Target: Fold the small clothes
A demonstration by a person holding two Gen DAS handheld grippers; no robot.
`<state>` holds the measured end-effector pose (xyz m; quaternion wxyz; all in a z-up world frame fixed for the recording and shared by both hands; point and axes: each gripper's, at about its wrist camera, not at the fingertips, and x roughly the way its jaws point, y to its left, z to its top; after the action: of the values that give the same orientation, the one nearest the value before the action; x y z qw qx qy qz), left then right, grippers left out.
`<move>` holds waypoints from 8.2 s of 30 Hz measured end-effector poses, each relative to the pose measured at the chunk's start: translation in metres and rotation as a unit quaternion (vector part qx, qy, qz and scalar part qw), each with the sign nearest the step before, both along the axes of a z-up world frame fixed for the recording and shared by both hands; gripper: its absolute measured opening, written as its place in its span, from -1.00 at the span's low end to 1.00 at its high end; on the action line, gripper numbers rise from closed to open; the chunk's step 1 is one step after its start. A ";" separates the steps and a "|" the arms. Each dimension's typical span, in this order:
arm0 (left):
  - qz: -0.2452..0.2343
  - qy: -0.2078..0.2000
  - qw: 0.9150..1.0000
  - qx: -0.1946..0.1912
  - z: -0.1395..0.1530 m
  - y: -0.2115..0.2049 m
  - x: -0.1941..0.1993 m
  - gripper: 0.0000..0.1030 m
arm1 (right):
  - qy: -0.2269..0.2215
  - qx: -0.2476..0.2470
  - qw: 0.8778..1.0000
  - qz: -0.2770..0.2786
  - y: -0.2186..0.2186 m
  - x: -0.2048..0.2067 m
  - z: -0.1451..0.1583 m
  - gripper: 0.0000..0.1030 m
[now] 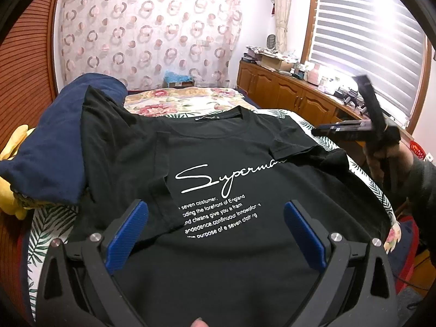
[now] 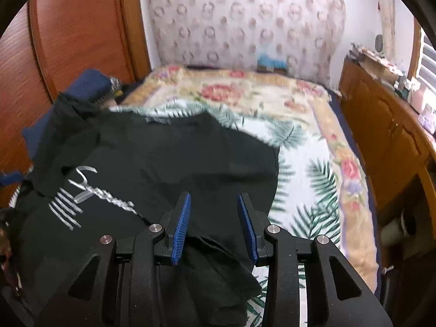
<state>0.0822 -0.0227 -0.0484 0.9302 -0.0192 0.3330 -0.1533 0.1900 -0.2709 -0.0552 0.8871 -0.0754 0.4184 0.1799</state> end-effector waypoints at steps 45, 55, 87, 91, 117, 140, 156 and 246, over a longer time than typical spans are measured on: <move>-0.005 0.003 1.000 0.002 -0.003 -0.008 0.001 0.95 | 0.035 0.015 0.998 0.048 0.005 -0.114 -0.022 -0.45; -0.024 0.010 1.000 0.015 -0.003 -0.032 0.028 0.95 | -0.014 -0.009 0.999 -0.028 -0.032 -0.103 -0.014 -0.36; 0.089 0.018 0.993 0.076 0.028 0.106 0.143 0.95 | 0.030 -0.006 0.999 -0.015 -0.027 0.100 -0.041 0.02; 0.082 0.019 0.994 0.068 0.027 0.117 0.151 0.90 | 0.023 0.002 1.000 -0.014 -0.028 0.098 -0.044 0.03; 0.036 -0.040 0.997 0.058 0.063 0.089 0.104 -1.00 | -0.048 0.028 0.998 0.016 -0.015 0.067 0.016 -0.93; 0.044 -0.054 0.997 0.022 0.056 0.094 -0.125 -1.00 | -0.082 0.067 0.994 0.017 -0.061 -0.180 0.074 -0.94; 0.052 -0.014 0.998 0.040 0.026 0.091 -0.152 -0.74 | -0.021 0.043 0.999 0.011 -0.062 -0.212 0.036 -0.88; 0.010 0.152 0.987 0.046 -0.060 0.129 0.012 -0.01 | 0.025 0.016 0.999 -0.041 -0.073 -0.099 -0.036 0.11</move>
<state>0.0946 0.1061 -0.1088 0.8702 -0.0024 0.4768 -0.1242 0.0912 -0.3436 -0.0911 0.8840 -0.0399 0.4404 0.1520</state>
